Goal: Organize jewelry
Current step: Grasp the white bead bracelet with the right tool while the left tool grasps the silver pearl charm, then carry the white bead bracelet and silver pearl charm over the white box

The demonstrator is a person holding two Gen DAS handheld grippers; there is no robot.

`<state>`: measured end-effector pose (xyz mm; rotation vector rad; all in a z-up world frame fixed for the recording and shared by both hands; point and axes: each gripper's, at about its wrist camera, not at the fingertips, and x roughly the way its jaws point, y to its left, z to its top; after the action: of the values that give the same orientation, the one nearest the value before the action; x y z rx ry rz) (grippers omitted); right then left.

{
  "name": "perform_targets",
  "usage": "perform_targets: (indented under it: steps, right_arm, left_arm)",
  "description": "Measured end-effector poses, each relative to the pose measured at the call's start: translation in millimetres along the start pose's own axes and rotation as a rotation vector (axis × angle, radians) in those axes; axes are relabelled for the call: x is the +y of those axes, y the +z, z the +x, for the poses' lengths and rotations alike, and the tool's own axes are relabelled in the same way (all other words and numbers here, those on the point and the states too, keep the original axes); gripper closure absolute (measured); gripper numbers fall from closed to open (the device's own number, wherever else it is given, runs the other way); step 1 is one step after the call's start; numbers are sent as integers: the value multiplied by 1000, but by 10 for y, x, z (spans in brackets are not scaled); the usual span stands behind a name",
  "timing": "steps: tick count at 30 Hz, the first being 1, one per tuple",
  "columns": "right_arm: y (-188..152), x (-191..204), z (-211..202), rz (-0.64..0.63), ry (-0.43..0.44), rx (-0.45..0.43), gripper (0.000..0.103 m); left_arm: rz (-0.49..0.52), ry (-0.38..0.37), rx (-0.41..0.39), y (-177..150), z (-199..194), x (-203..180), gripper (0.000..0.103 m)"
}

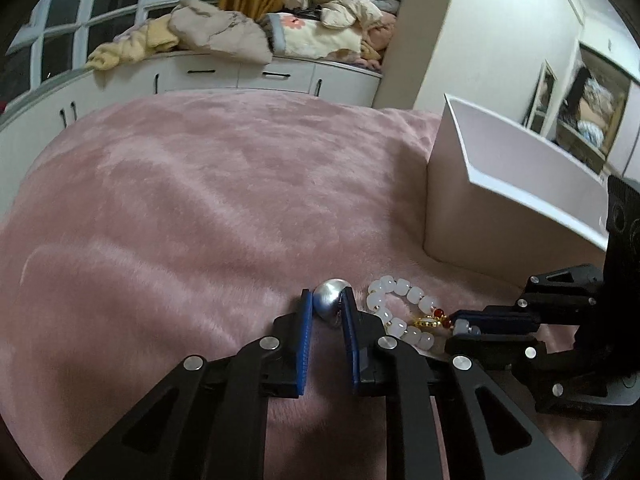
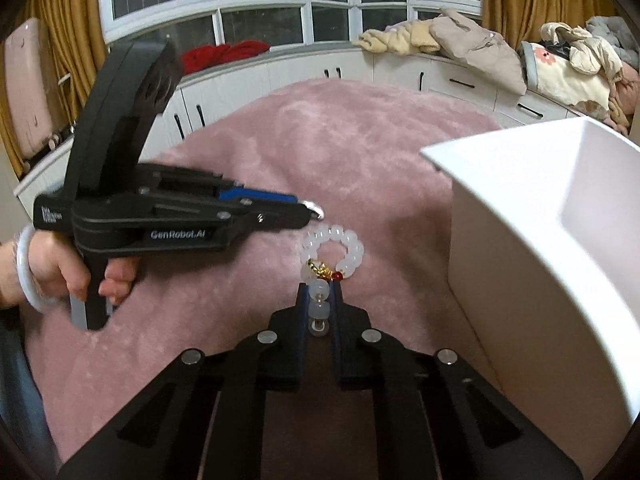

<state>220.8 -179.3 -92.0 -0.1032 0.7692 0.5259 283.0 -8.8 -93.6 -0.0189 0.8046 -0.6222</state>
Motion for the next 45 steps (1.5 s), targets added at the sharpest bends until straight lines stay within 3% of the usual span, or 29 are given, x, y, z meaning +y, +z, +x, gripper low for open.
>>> perform_targets:
  steps: [13, 24, 32, 45]
  right_arm:
    - [164, 129, -428, -1, 23, -95, 93]
    - [265, 148, -899, 12, 31, -177, 93]
    - [352, 174, -1212, 3, 22, -219, 92]
    - [448, 128, -1700, 17, 16, -297, 92]
  left_arm:
    - [-72, 14, -12, -128, -337, -72, 84]
    - [-45, 98, -38, -171, -693, -318, 84]
    - [-15, 163, -6, -328, -935, -544, 84]
    - [8, 187, -42, -195, -1185, -861, 83]
